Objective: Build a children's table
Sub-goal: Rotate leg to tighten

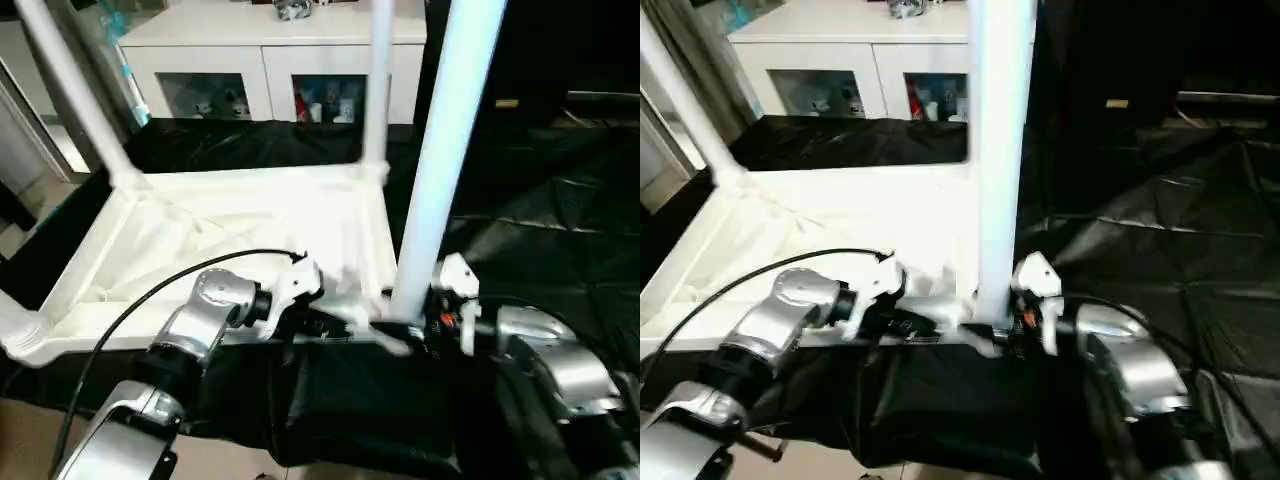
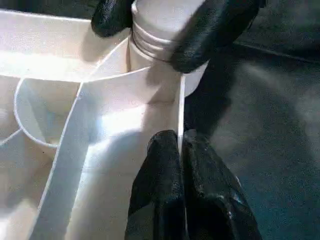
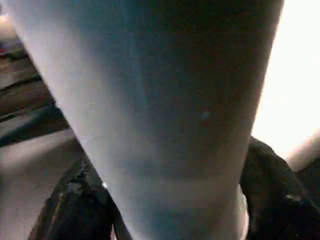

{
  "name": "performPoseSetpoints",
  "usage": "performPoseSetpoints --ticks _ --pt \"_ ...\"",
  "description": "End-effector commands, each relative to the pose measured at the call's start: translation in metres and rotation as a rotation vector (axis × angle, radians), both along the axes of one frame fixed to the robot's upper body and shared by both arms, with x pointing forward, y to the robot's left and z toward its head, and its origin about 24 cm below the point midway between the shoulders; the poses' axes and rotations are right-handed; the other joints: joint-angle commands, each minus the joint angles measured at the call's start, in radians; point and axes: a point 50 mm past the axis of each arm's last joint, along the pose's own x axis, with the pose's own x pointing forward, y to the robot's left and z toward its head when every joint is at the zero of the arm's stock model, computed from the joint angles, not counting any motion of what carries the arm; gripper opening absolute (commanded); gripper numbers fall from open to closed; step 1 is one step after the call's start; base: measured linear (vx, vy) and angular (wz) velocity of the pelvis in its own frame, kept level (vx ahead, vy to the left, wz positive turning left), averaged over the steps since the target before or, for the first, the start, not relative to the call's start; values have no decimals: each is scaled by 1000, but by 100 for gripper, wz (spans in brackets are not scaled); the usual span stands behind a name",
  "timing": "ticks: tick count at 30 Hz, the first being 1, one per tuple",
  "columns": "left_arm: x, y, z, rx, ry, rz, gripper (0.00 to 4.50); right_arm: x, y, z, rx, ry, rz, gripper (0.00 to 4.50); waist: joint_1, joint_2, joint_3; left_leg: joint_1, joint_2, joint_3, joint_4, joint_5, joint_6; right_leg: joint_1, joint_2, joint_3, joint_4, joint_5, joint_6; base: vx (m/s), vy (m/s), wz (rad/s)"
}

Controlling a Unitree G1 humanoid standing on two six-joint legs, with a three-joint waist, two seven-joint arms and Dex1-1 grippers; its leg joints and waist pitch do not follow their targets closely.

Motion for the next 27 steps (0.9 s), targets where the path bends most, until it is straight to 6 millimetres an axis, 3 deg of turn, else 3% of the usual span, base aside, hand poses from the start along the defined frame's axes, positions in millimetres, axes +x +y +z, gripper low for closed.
performPoseSetpoints --ticks 1,6,11,12,15,16,21,27 --pt "11 -12 2 -25 -44 136 0 7 3 -20 -82 39 -200 270 -9 -26 -51 21 48 -30 -76 -301 21 31 -58 34 -89 -359 -202 0 0 0" --pt "17 -38 3 -49 -87 265 0 19 15 -31 -74 70 -452 270 -23 -22 -50 26 45 -31 -79 -352 3 26 -58 37 -97 -393 -182 0 0 0" --pt "20 -53 7 -70 -115 277 0 19 44 -26 1 32 -356 270 -16 -21 -55 19 44 -30 -75 -307 42 32 -60 39 -97 -341 -179 0 0 0" --pt "20 -52 8 -71 -117 261 0 19 45 -24 -2 11 -331 325 -16 -21 -55 18 43 -29 -75 -301 47 33 -59 39 -96 -333 -179 0 0 0" --pt "20 -48 10 -73 -118 233 0 17 43 -22 -11 -16 -273 339 -14 -21 -57 15 44 -28 -73 -286 62 35 -60 38 -93 -315 -186 0 0 0" --pt "20 -48 10 -73 -118 231 0 16 43 -21 -11 -17 -268 366 -13 -19 -57 15 46 -29 -73 -282 65 35 -60 37 -92 -314 -187 0 0 0" --pt "11 -32 10 -82 -90 49 0 9 26 -11 -9 -59 -89 366 -7 -21 -62 12 47 -28 -69 -249 91 40 -60 36 -86 -261 -200 0 0 0" --pt "3 -14 14 -118 -33 -75 0 0 2 0 -7 -62 72 366 3 -20 -68 6 52 -24 -60 -171 143 42 -58 31 -69 -140 -245 0 0 0"
